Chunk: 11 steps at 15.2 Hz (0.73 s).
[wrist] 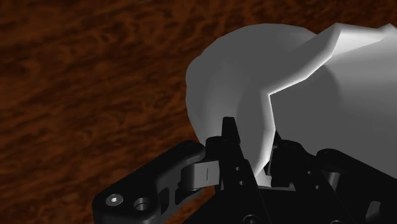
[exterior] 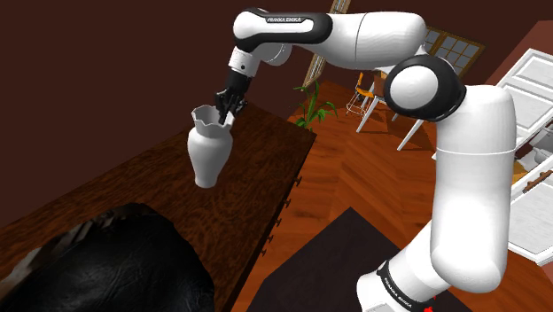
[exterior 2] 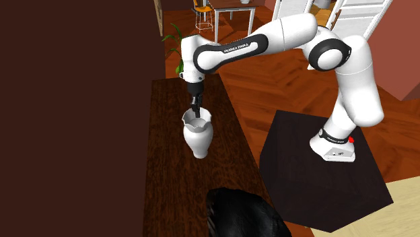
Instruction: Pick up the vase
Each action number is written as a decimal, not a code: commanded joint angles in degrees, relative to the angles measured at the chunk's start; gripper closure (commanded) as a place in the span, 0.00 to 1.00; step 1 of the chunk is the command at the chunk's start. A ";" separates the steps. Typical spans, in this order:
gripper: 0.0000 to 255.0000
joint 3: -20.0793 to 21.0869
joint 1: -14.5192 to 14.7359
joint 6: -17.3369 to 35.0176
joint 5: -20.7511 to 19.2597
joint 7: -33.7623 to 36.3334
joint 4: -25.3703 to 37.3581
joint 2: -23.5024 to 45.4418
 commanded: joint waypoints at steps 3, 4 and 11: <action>1.00 0.04 -0.01 -2.71 -0.13 0.84 2.42 -0.51; 1.00 0.04 -0.03 -3.38 -0.16 1.03 2.99 -0.62; 1.00 0.09 -0.13 -7.64 -0.35 2.23 7.03 -1.01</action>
